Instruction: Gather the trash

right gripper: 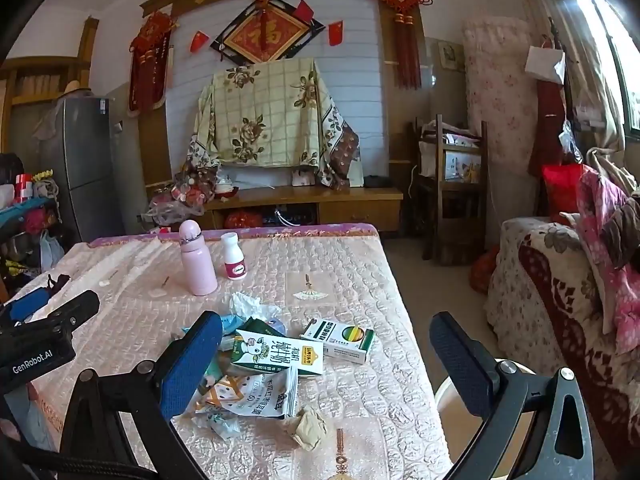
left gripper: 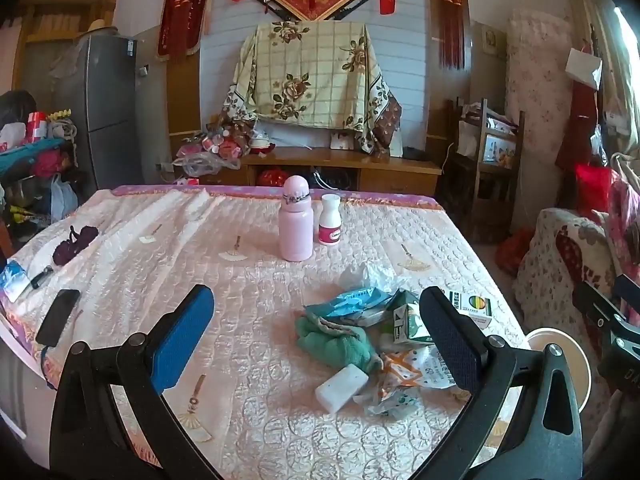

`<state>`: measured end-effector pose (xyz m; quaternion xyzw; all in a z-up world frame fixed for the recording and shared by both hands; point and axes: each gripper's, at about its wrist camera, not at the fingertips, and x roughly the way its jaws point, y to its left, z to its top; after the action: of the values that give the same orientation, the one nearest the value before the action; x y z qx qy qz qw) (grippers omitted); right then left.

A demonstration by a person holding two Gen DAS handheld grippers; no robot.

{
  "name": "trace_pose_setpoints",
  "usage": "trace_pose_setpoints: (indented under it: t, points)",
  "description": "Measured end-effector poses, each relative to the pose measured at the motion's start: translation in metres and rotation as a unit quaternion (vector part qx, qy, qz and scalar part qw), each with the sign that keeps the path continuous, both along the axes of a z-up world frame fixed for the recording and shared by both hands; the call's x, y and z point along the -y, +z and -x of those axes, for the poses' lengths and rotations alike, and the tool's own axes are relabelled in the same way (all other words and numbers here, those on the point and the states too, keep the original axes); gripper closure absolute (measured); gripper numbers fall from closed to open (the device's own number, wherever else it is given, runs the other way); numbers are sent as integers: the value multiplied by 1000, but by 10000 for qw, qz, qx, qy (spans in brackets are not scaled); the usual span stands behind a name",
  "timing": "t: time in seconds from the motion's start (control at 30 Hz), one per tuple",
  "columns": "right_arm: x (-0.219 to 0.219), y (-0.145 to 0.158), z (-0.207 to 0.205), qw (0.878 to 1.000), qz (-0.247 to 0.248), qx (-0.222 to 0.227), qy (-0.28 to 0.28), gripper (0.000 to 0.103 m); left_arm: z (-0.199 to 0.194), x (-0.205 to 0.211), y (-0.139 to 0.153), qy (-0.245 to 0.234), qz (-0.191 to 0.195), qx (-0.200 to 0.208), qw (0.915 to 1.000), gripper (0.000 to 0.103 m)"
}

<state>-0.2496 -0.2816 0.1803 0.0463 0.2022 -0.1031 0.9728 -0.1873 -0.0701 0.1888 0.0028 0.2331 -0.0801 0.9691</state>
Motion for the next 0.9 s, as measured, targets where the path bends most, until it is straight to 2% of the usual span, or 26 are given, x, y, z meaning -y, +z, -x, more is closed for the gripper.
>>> trace_pose_setpoints:
  t: [0.4,0.73,0.9]
  points:
    - [-2,-3,4,10000,-41,72,-8,0,2,-2,4,37,13,66,10000,1]
    - [-4,-4,0,9999,95,-45,21,0,2,-3,5,38,18,93,9999,1]
    - [-1,-6,0,10000,4,-87,28,0,3,-3,5,54,2,104,9999,1]
